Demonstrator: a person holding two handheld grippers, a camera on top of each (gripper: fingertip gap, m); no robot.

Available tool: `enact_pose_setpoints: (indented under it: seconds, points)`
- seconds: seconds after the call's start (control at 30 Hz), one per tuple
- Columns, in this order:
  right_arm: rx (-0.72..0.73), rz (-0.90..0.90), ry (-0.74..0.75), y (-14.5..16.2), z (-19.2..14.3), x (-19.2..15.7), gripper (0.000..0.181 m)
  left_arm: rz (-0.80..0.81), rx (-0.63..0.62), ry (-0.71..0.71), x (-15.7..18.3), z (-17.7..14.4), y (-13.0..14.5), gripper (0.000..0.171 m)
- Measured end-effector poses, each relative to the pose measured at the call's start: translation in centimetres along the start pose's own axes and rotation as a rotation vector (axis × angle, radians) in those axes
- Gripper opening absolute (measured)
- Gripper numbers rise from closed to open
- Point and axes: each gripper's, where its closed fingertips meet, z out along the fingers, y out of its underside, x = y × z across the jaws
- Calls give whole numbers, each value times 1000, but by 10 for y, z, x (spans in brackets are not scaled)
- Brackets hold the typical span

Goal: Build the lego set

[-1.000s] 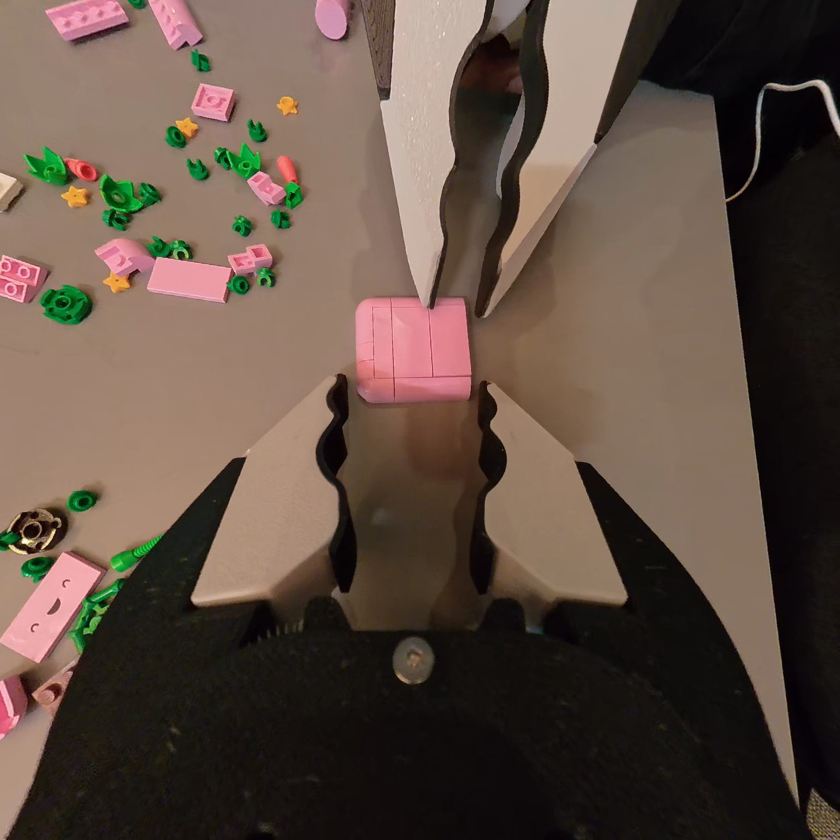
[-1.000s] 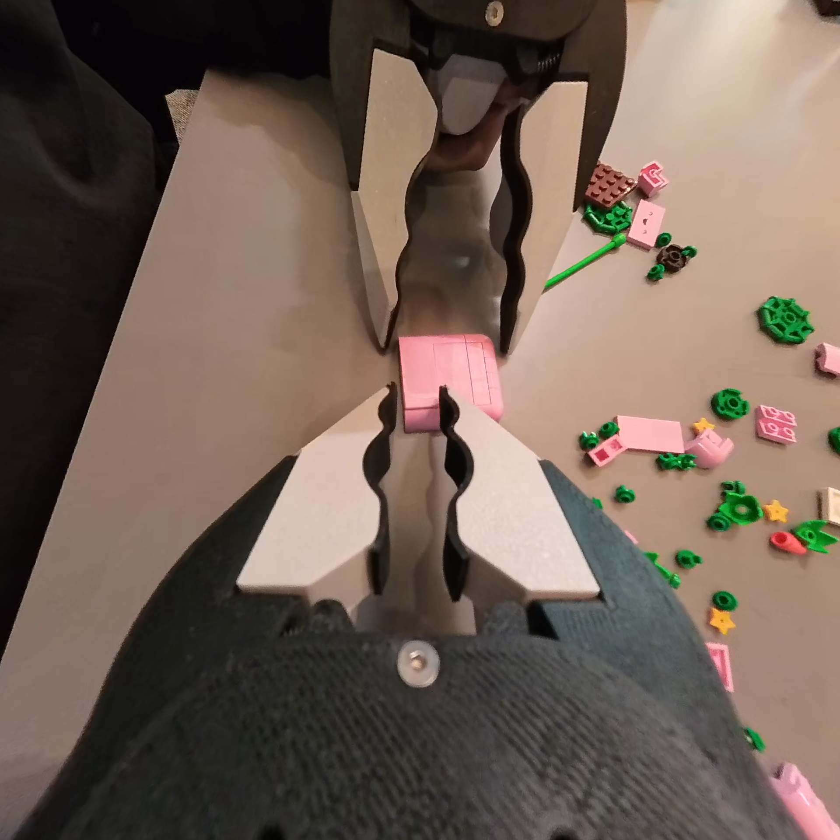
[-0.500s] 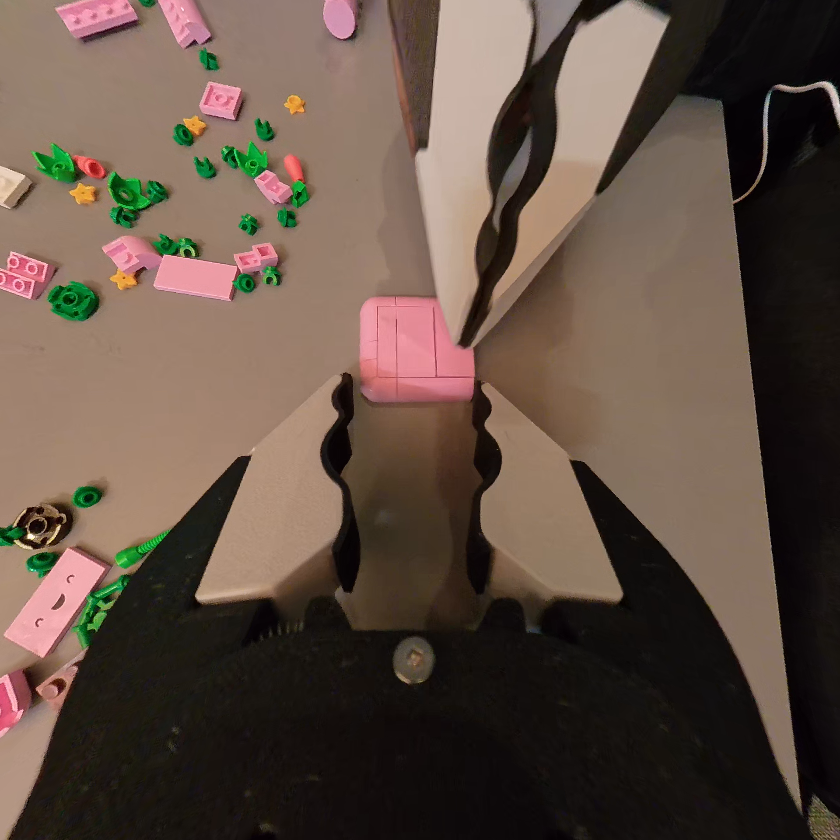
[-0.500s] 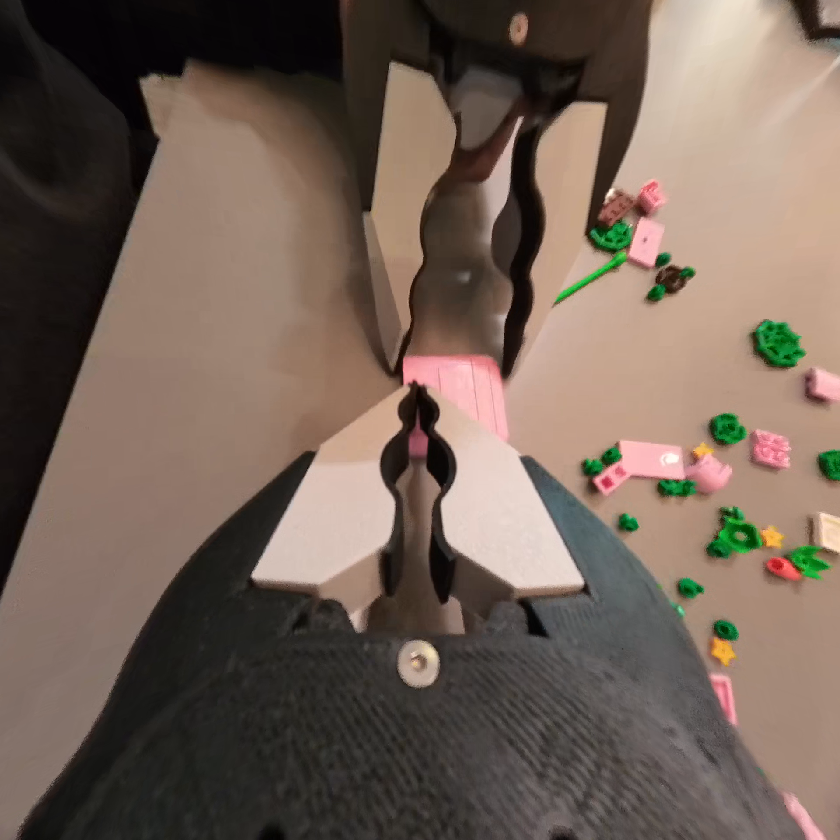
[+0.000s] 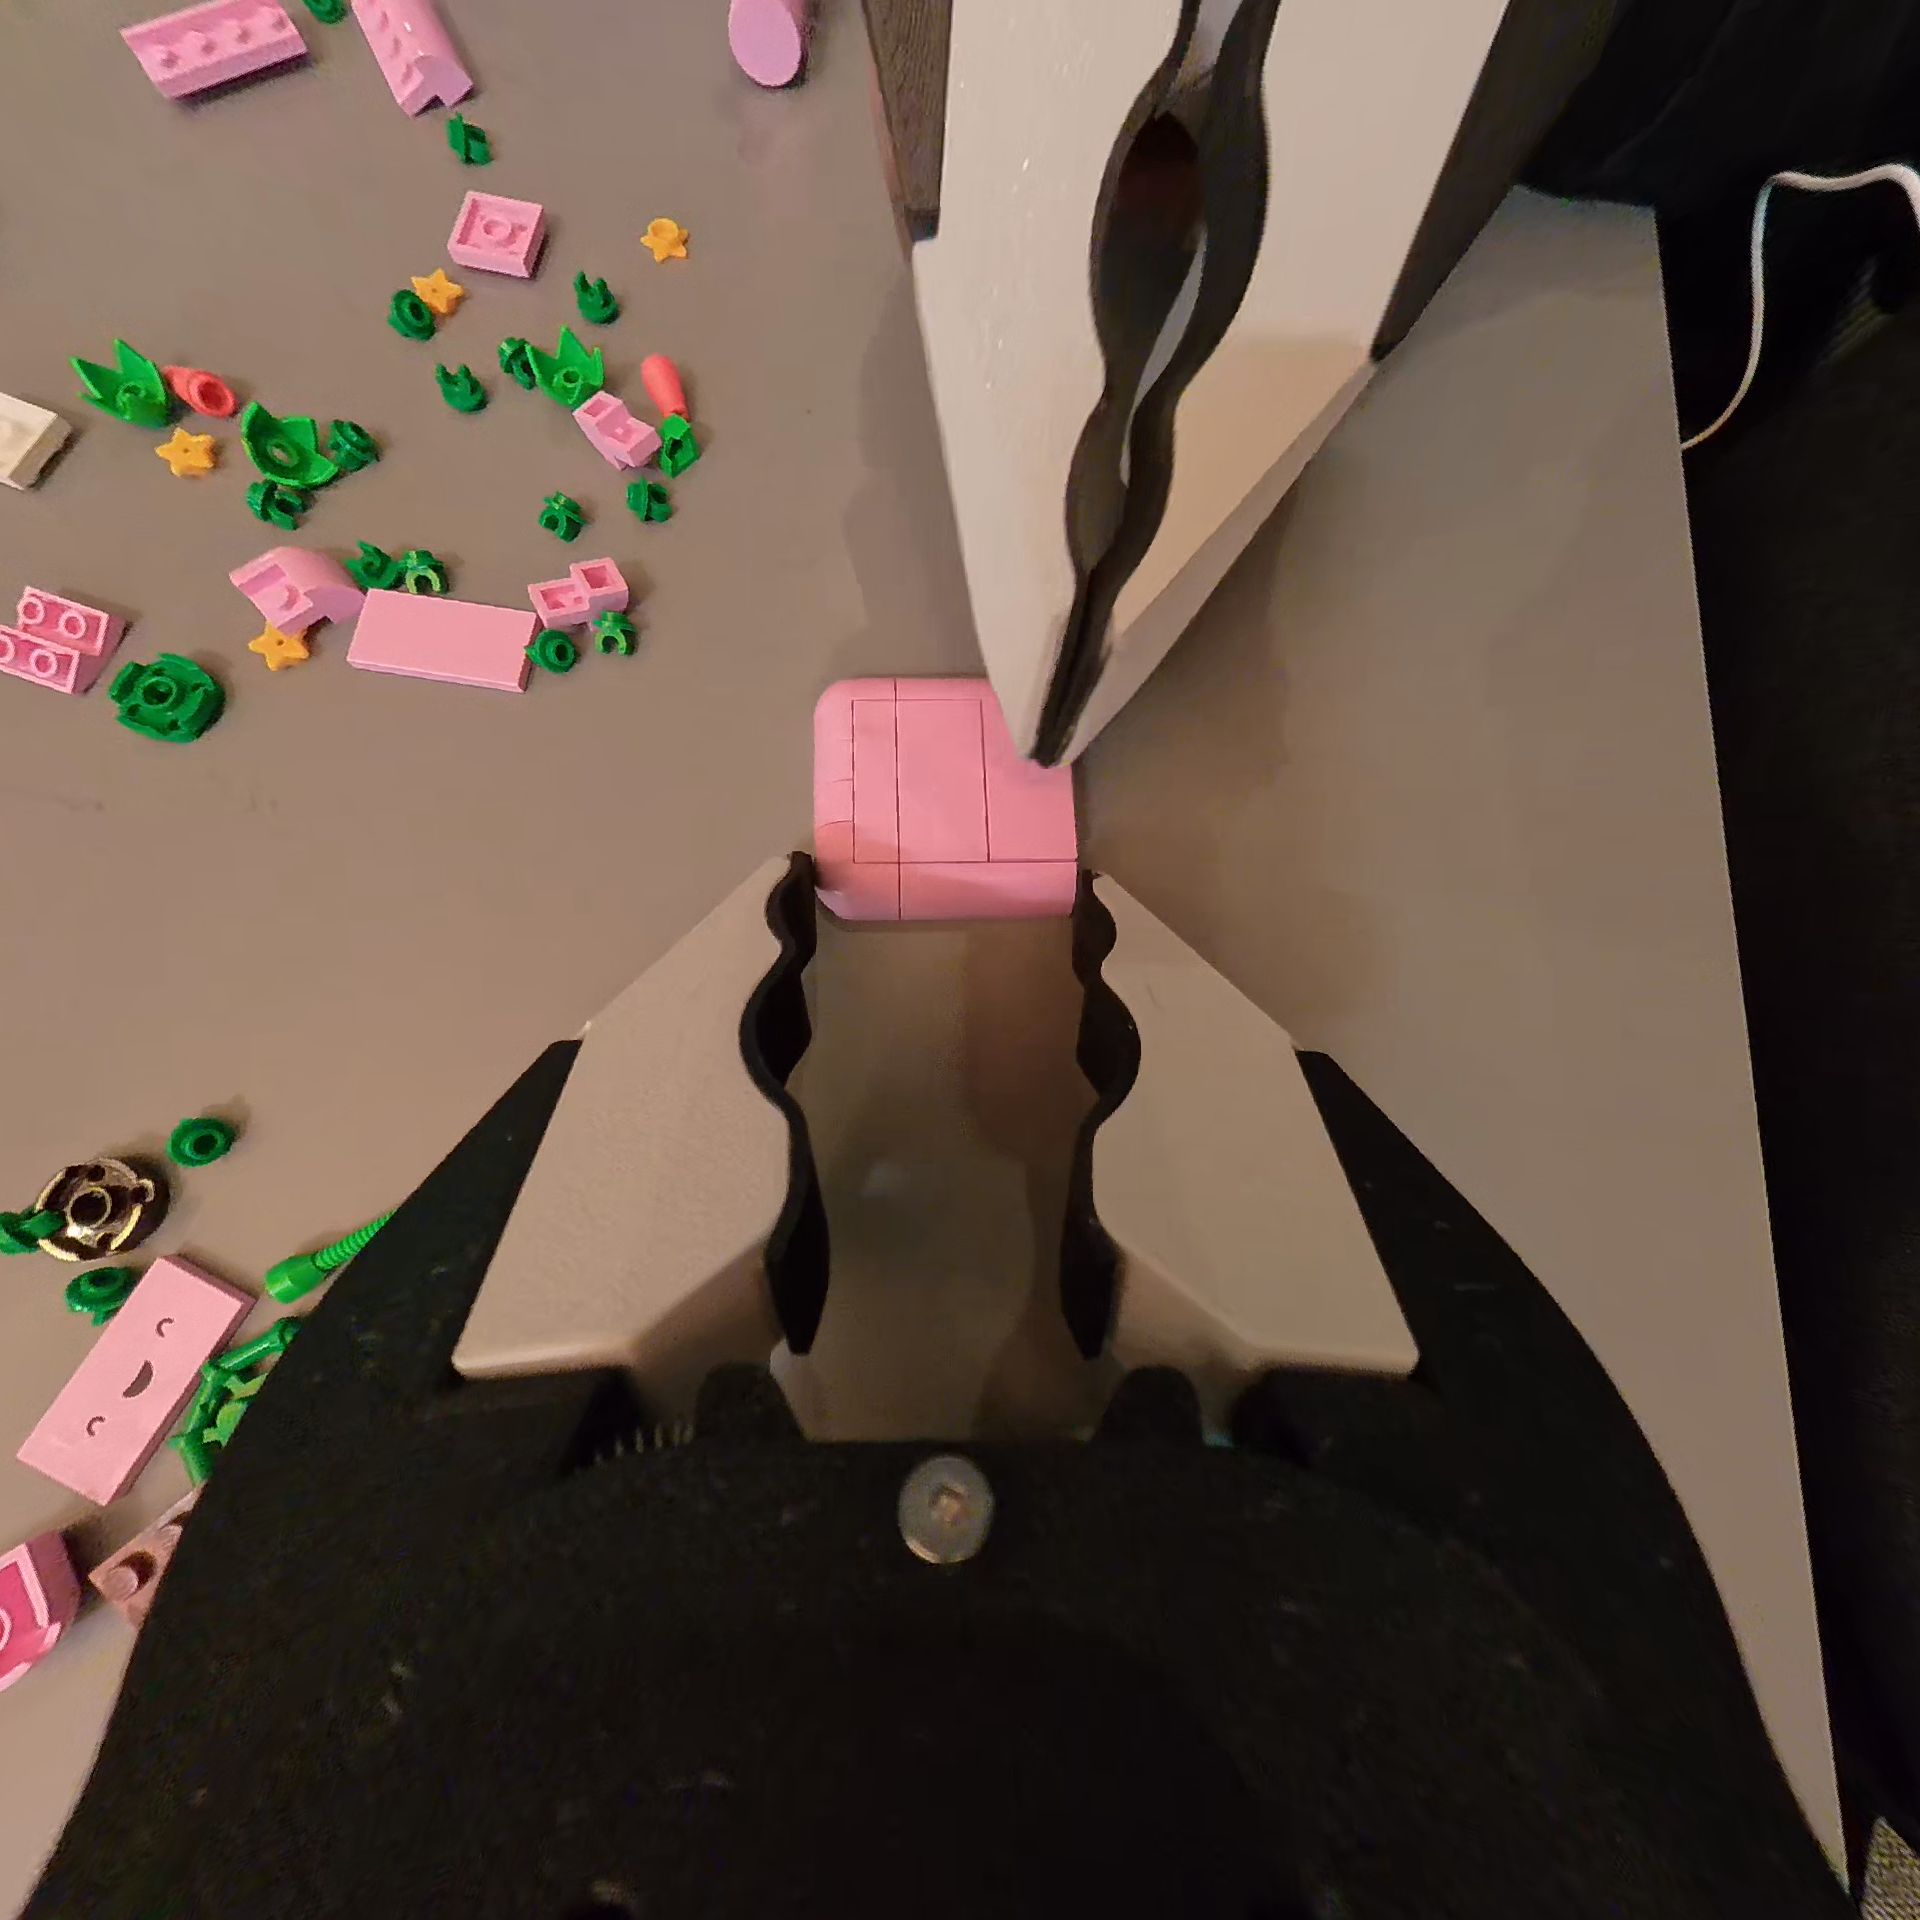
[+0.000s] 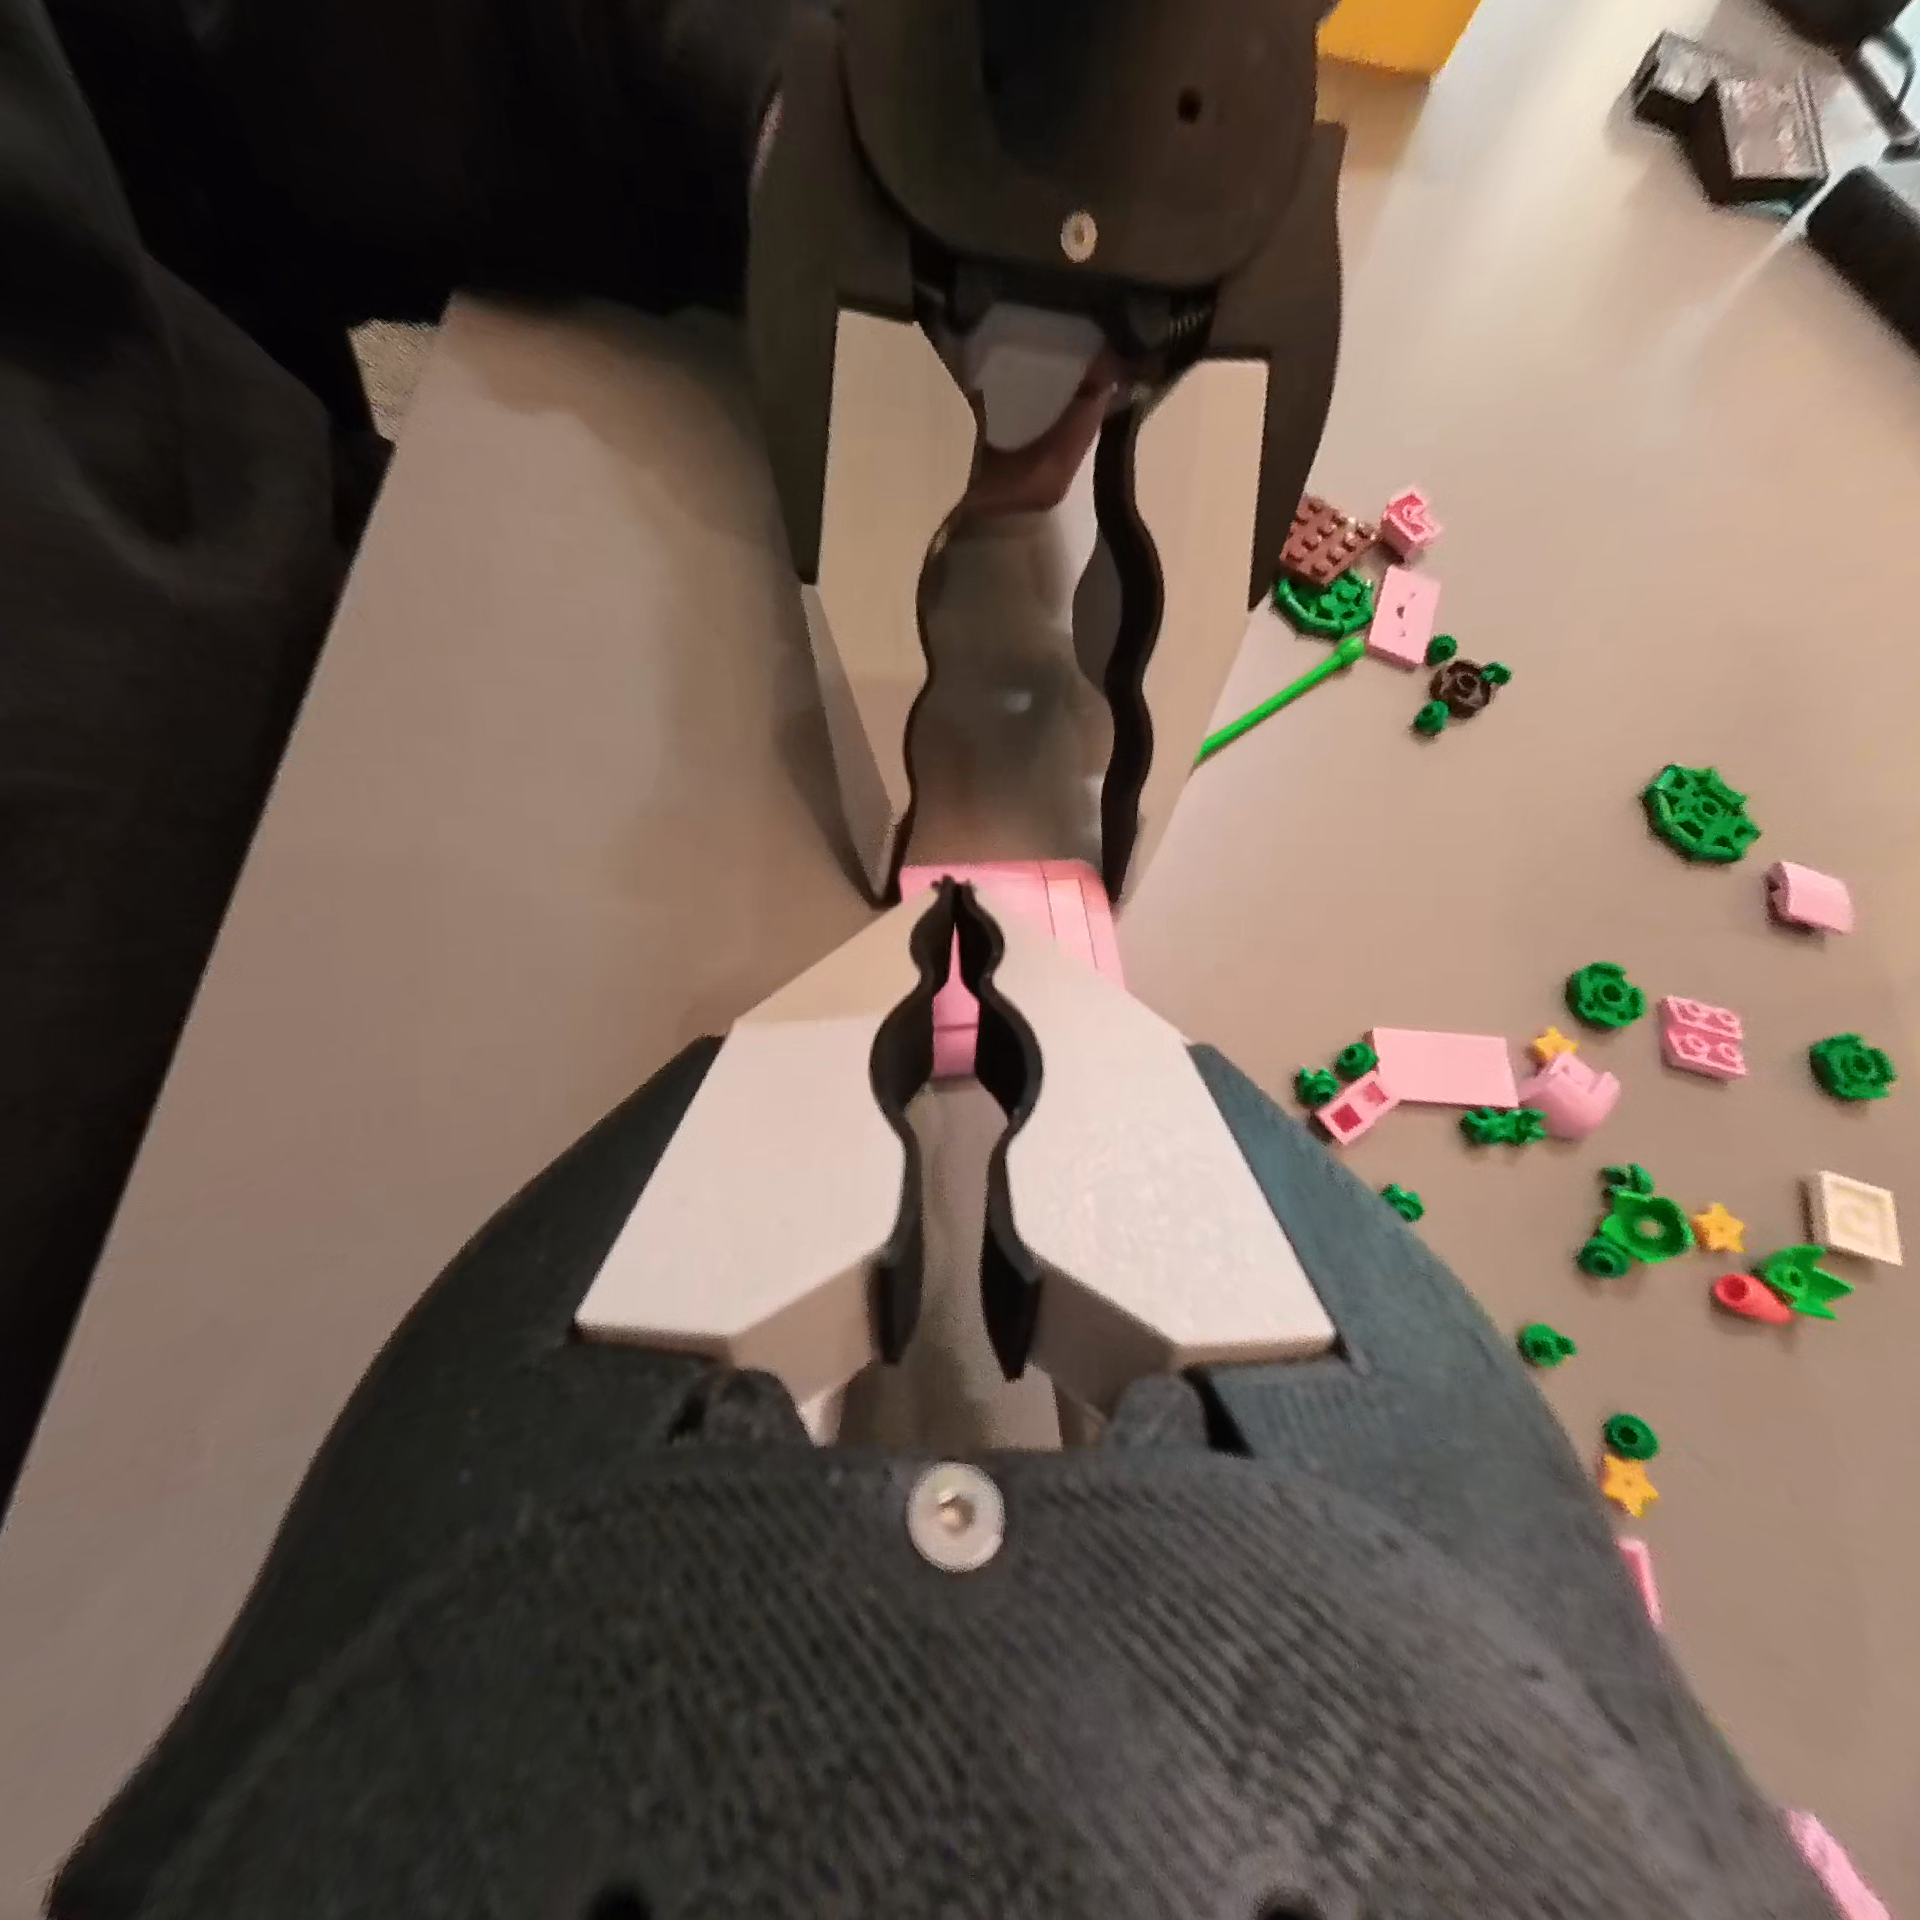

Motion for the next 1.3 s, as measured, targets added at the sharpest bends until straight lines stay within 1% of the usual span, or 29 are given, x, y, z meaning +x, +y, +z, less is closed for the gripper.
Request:
enact_pose_setpoints:
  seconds: [0.07, 0.13, 0.3, 0.4, 0.47, 0.5, 0.57, 0.6, 0.63, 0.7, 0.73, 0.77, 0.83, 0.87, 0.93, 0.97, 1.0, 1.03, 1.07, 1.13, 1.17, 1.23, 1.27, 1.3]
  points:
    - [-9, 11, -13, 3, 1, -1, 0, 0, 0, 1, 0, 0, 0, 47]
    - [-68, 27, 1, 15, 6, 3, 0, -1, 0, 1, 0, 0, 0, 47]
    - [0, 17, -8, 1, 0, 0, 0, -1, 0, 1, 0, 0, 0, 47]
    - [-62, 45, 5, 13, 9, 3, 0, -2, 0, 2, 0, 0, 0, 47]
    - [-40, 46, 50, 6, 6, 9, 0, -1, 0, 2, 0, 0, 0, 47]
    - [3, 43, 55, -2, 4, 10, 0, -1, 0, 2, 0, 0, 0, 47]
    - [69, 65, 4, -14, 3, 2, 0, -2, 0, 2, 0, 0, 0, 47]
    - [39, 79, -32, -9, 7, -3, 0, -2, 0, 3, 0, 0, 0, 47]
    - [-36, 93, -44, 5, 14, -4, 0, -3, 1, 3, 0, 0, 0, 47]
    - [-59, 105, -48, 8, 16, -4, 0, -4, 1, 5, 0, 0, 0, 47]
    - [-59, 81, -12, 6, 14, 0, 0, -3, 1, 3, 0, 0, 0, 47]
    - [-24, 64, 20, 0, 11, 4, 0, -2, 0, 3, 0, 0, 0, 47]
    - [65, 78, 13, -15, 3, 4, 0, -2, 0, 3, 0, 0, 0, 47]
    - [66, 95, 0, -14, 3, 4, 0, -2, 0, 3, 0, 0, 0, 47]
    - [-68, 138, -28, 13, 14, 4, 1, -3, 1, 3, 0, 0, 0, 47]
    - [-32, 163, -42, 7, 13, 3, 0, -4, 1, 4, 0, 0, 0, 47]
    - [-51, 149, -23, 9, 11, 6, 0, -3, 1, 4, 0, 0, 0, 47]
    - [-34, 119, 17, 7, 7, 11, 0, -2, 0, 3, 0, 0, 0, 47]
    - [14, 103, 24, -1, 1, 12, 0, -2, 0, 3, 0, 0, 0, 47]
    - [118, 119, -34, -19, -9, 5, 0, -1, 0, 2, 0, 0, 0, 47]
    - [105, 133, -58, -16, -8, 3, 0, -2, 0, 2, 0, 0, 0, 47]
    - [-69, 160, -71, 17, 7, 2, 1, -3, 0, 3, 0, 0, 0, 47]
    - [-40, 174, -87, 11, 6, 0, 0, -4, 1, 4, 0, 0, 0, 47]
    - [-59, 145, -51, 12, 4, 4, 0, -3, 1, 4, 0, 0, 0, 47]
